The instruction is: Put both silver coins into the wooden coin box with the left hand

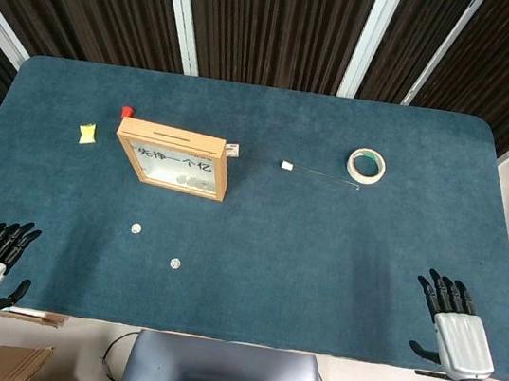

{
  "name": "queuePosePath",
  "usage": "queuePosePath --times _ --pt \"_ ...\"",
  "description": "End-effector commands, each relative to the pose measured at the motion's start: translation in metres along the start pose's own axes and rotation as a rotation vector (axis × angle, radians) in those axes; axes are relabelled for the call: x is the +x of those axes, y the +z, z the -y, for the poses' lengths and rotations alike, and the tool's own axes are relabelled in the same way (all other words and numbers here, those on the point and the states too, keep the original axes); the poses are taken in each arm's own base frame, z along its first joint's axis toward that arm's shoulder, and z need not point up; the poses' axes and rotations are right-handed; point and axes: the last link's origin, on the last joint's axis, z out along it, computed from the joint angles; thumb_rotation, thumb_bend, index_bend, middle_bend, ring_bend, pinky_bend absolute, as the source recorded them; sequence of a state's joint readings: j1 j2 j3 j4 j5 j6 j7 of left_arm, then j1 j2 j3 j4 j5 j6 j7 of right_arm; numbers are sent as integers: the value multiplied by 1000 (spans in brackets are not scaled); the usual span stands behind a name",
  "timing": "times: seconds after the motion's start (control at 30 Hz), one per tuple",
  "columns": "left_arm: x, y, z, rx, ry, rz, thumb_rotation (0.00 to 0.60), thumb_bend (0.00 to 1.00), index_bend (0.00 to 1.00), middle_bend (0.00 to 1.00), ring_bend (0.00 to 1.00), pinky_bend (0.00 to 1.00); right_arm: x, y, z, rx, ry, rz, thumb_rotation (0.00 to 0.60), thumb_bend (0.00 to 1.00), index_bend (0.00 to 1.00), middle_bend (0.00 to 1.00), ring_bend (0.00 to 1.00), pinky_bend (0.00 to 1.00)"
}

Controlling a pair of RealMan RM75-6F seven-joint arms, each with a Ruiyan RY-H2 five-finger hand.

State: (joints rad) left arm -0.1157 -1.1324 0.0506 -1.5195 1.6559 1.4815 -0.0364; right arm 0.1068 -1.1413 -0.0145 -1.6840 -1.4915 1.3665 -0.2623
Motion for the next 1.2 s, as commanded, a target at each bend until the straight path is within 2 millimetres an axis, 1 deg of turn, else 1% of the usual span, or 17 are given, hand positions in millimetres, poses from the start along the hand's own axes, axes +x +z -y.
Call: queuePosePath --times 0.03,0.13,0.2,0.23,0.27,0.3,0.33,0.37,0.4,0.43,0.47,0.5,0.57,0.6,0.93,1.07,1.2 --pt "0 0 0 -1 -1 -1 600 380 44 41 0 61 0 0 0 1 -1 1 600 177 0 0 0 0" --pt "0 0 -1 -13 -7 -4 600 380 44 37 0 61 -1 -1 0 2 -2 2 600 177 0 0 0 0" --pt "-6 6 -8 -50 -41 9 600 380 44 23 0 80 1 -2 0 -2 8 -7 600 177 0 0 0 0" --pt "-9 10 -11 -69 -60 4 600 380 46 21 0 98 2 -2 0 1 4 -12 600 177 0 0 0 0" --pt "-11 13 -14 -82 -78 -18 600 381 57 46 19 171 1 -2 -1 2 1 -10 600 177 0 0 0 0" --pt "-14 17 -18 -95 -97 -48 600 380 79 111 79 304 0 -2 -1 2 1 -5 600 177 0 0 0 0" --pt "-19 22 -23 -110 -118 -89 600 380 112 224 185 494 0 -1 0 2 3 -2 600 177 0 0 0 0" --pt "-23 26 -26 -119 -128 -113 600 381 140 327 284 636 0 0 0 3 4 -2 600 177 0 0 0 0" --pt "-28 30 -30 -130 -138 -127 600 381 180 501 448 820 0 0 1 5 5 -3 600 177 0 0 0 0" --pt "-32 34 -33 -137 -149 -132 600 381 215 653 590 923 0 1 1 7 6 -2 600 177 0 0 0 0" --pt "-38 39 -39 -151 -179 -123 600 381 256 814 744 987 -1 1 2 12 5 0 600 177 0 0 0 0" --pt "-42 44 -44 -156 -205 -120 600 381 304 938 879 1000 -1 2 3 15 2 1 600 177 0 0 0 0" --pt "-52 55 -55 -151 -258 -115 600 381 372 998 975 1000 -2 2 5 22 2 7 600 177 0 0 0 0" --pt "-56 59 -59 -145 -264 -108 600 381 398 1000 994 1000 -3 3 6 25 4 9 600 178 0 0 0 0" --pt "-88 105 -104 -46 -172 -108 600 406 429 1000 1000 1000 -3 8 7 37 22 17 600 177 0 0 0 0" --pt "-99 123 -116 -21 -151 -96 600 406 434 1000 1000 1000 0 7 6 32 34 5 600 177 0 0 0 0" --pt "-110 137 -120 6 -122 -86 600 407 434 1000 1000 1000 -1 9 7 37 32 12 600 177 0 0 0 0"
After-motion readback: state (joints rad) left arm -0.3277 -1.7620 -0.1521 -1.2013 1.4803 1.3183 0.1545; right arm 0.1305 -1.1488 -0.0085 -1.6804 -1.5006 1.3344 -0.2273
